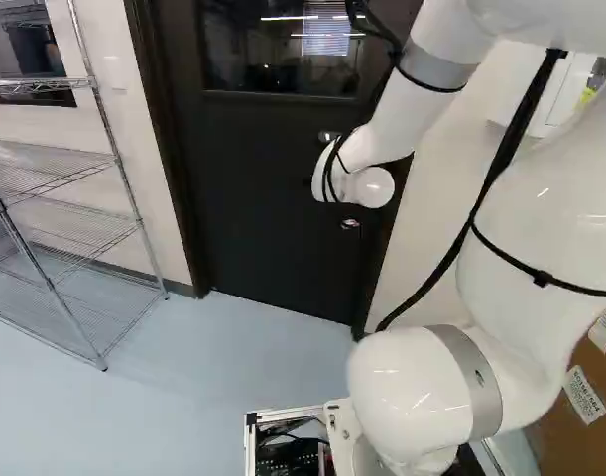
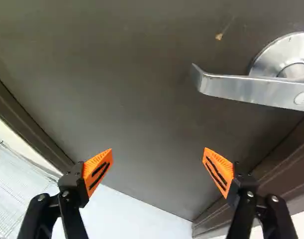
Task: Open the door and move inside
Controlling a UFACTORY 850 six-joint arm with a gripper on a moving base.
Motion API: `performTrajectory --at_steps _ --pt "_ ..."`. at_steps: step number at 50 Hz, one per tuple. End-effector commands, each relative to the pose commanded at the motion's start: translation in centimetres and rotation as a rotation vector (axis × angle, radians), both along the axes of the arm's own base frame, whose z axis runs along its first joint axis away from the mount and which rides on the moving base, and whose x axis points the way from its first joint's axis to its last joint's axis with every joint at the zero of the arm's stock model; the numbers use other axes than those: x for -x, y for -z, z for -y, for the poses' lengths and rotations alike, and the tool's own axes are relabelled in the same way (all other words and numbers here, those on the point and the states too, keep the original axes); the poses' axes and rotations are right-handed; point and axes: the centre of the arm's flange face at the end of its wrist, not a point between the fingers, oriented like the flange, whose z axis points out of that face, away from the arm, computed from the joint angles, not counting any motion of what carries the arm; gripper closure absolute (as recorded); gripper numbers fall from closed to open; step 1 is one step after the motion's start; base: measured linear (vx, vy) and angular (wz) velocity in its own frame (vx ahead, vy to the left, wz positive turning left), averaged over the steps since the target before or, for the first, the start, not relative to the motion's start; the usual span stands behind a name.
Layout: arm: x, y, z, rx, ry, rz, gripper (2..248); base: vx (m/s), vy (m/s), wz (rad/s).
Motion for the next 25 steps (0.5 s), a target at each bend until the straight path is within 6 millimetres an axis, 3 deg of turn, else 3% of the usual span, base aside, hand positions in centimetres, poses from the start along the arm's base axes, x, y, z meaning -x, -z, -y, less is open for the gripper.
performTrajectory --at_steps 11,25 --pt "1.8 -1.0 -0.5 0.000 -0.014 0.029 3 0.000 0.000 0.000" --pt "2.4 -2.4 -0.7 0.000 -0.017 0.065 3 0.000 0.000 0.000"
